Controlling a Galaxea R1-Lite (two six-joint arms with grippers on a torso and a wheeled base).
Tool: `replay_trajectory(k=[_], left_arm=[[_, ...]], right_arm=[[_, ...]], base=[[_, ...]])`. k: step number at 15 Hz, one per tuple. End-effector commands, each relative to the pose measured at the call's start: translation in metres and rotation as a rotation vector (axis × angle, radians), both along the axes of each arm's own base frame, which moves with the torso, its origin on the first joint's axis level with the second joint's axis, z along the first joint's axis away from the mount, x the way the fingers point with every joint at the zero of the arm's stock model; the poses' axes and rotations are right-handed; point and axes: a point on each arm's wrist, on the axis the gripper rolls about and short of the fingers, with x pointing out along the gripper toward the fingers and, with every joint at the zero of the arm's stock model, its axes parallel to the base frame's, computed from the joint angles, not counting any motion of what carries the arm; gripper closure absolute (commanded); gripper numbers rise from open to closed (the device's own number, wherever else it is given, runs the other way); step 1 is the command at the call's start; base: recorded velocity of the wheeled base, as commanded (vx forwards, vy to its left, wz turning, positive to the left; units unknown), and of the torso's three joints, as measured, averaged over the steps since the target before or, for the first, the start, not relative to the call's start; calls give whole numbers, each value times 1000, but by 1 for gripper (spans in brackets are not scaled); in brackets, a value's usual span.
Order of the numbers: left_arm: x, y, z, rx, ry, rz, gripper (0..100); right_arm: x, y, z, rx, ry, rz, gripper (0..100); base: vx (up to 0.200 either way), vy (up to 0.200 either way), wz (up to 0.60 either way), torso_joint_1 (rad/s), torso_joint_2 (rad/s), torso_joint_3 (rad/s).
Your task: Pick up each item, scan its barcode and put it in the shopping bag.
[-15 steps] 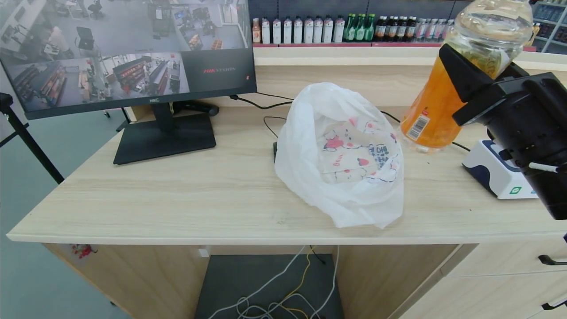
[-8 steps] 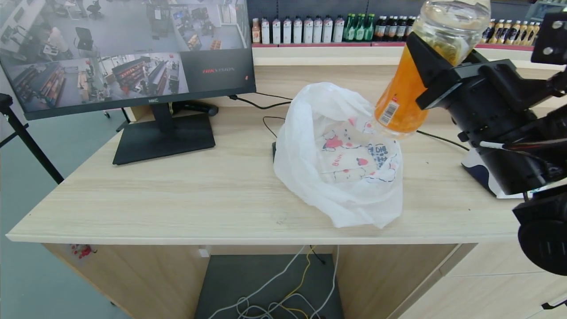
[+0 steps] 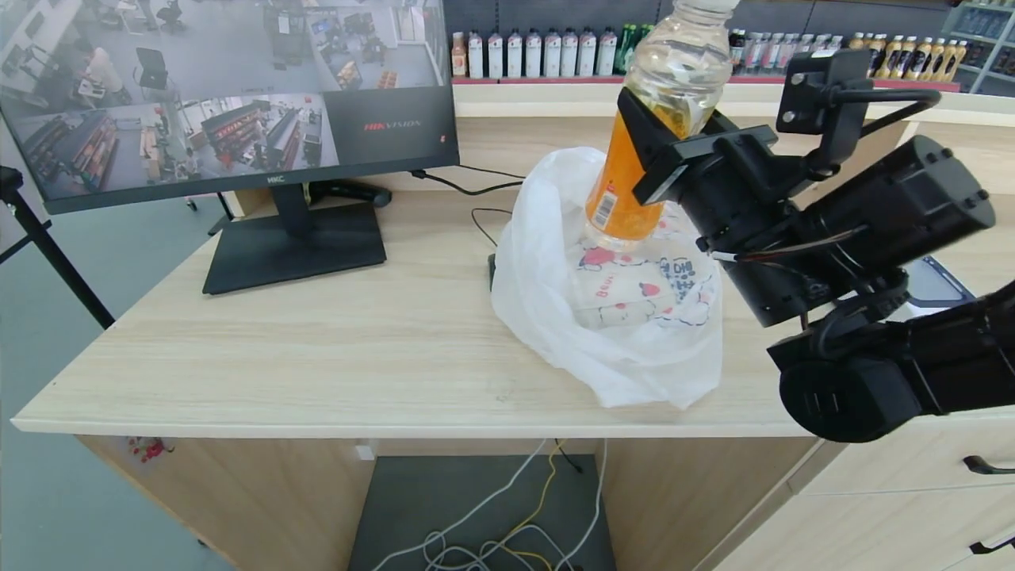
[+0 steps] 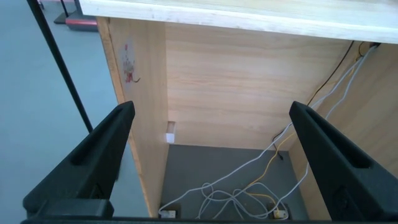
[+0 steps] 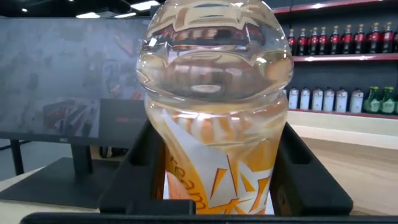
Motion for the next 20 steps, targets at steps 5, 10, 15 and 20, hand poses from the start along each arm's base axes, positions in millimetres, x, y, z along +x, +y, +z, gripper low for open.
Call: replay_trajectory(k=[5,10,15,20], left_arm=[[0,0,0,0,-2,0,0],[0,0,0,0,-2,-2,0],[0,0,0,-2,0,1,0],[0,0,0,-2,0,0,0]], right_arm=[[31,17,-24,-15,33,-11,100],[48,20,-42,-31,61,-25,100],[62,27,-60,-50,85,-22,100],[68,30,-71,-71,98,-20,100]], base=[[0,0,0,0,0,0],[0,0,0,0,0,0],[0,0,0,0,0,0],[0,0,0,0,0,0]])
